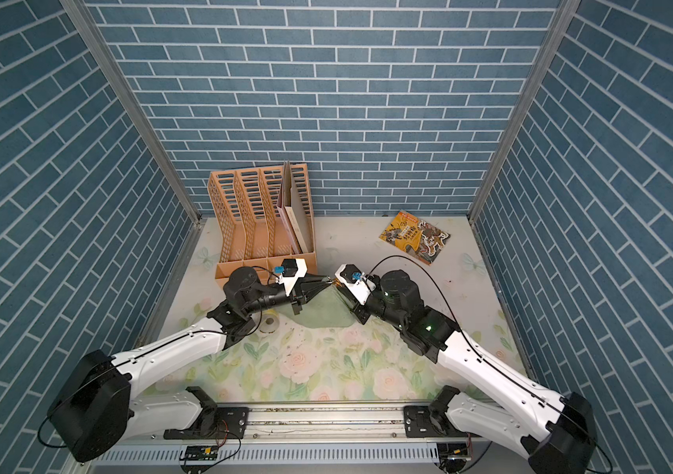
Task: Remove the decoration from the bag
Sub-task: Remove the decoration item from the bag.
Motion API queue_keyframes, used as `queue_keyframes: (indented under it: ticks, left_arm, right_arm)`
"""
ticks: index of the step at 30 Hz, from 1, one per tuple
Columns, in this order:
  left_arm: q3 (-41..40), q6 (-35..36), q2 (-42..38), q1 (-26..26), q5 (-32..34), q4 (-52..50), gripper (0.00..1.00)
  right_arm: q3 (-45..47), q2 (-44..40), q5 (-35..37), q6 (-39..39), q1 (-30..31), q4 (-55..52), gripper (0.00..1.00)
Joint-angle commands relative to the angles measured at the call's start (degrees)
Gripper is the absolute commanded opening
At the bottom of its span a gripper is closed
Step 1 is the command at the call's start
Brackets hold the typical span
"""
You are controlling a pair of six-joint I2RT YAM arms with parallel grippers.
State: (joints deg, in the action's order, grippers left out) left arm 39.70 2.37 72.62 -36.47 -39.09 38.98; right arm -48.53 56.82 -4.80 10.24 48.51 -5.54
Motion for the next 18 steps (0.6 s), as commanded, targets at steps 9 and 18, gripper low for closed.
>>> queue_keyframes:
  ticks: [9, 18]
  left_arm:
    - [0.82, -0.41, 0.92, -2.40, 7.21, -1.64, 0.35]
    - [-0.47, -3.65, 3.30, -2.43, 4.17, 3.16, 0.49]
  right_arm:
    - [-12.85, 4.45, 24.65, 4.26, 7.43, -16.20, 0.03]
    - [-17.65, 7.30, 21.86, 7.26, 7.91, -20.32, 0.03]
